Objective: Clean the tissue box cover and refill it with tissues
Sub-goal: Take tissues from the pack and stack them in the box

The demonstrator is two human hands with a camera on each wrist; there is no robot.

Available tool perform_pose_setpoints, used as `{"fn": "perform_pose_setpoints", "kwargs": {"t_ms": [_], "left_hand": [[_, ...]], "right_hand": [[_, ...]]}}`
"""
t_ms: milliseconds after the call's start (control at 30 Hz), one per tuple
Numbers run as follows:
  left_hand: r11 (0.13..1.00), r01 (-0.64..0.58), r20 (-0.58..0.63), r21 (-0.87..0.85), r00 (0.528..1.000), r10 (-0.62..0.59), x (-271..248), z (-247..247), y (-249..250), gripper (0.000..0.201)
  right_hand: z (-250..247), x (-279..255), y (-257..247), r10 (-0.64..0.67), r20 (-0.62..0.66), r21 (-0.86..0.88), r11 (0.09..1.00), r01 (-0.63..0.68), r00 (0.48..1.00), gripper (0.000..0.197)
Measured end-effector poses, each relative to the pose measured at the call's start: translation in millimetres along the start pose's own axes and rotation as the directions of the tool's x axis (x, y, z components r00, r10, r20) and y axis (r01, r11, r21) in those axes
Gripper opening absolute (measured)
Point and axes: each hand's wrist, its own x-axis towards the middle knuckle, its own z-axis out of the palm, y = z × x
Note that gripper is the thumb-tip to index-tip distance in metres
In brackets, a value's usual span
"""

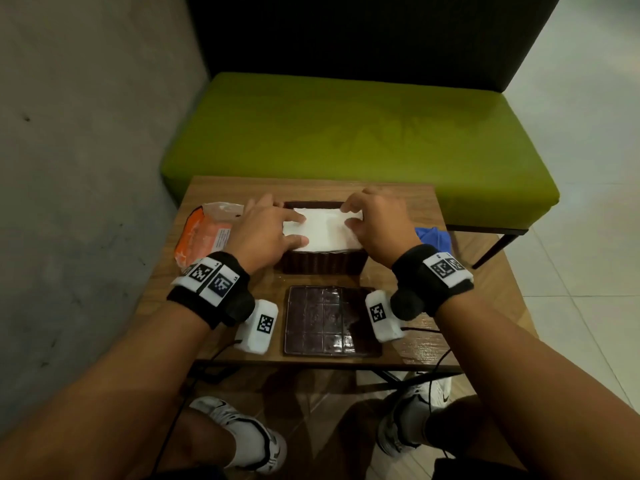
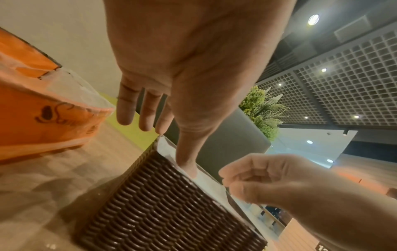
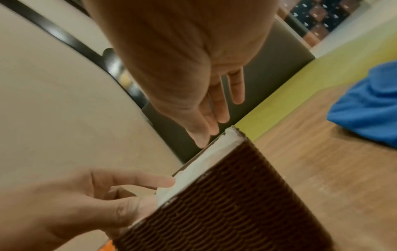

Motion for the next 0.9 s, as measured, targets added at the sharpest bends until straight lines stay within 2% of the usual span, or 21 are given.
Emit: {"fn": "perform_pose_setpoints", "kwargs": {"t_ms": [67, 300, 400, 533, 900], "left_hand": [[0.999, 0.033, 0.048, 0.038, 0.998, -0.035, 5, 2, -2, 0.054], [0.984, 0.121, 0.119, 0.134, 0.983, -0.137, 26, 5, -7, 0.075], [0.976, 0.127, 0.134, 0.178, 0.979, -0.152, 33, 7, -8, 0.072], [0.959, 0.14, 0.104, 0.245, 0.98, -0.17, 38, 11, -6, 0.065], [0.967, 0.087, 0.168, 0.241, 0.977, -0.129, 48, 13, -8, 0.054]], "right_hand": [[-2, -2, -6, 0.054, 0.152, -0.157, 0.987, -0.03, 0.987, 0.025], [-1, -6, -9, 0.191, 0.262, -0.291, 0.95, -0.111, 0.946, 0.038], [1, -5, -12, 0.191, 0.264, -0.313, 0.944, -0.103, 0.946, 0.013], [6, 0, -15, 0.206, 0.279, -0.346, 0.933, -0.102, 0.938, 0.022], [8, 14, -12, 0.191, 0.349, -0.346, 0.936, -0.064, 0.917, 0.02]]}}
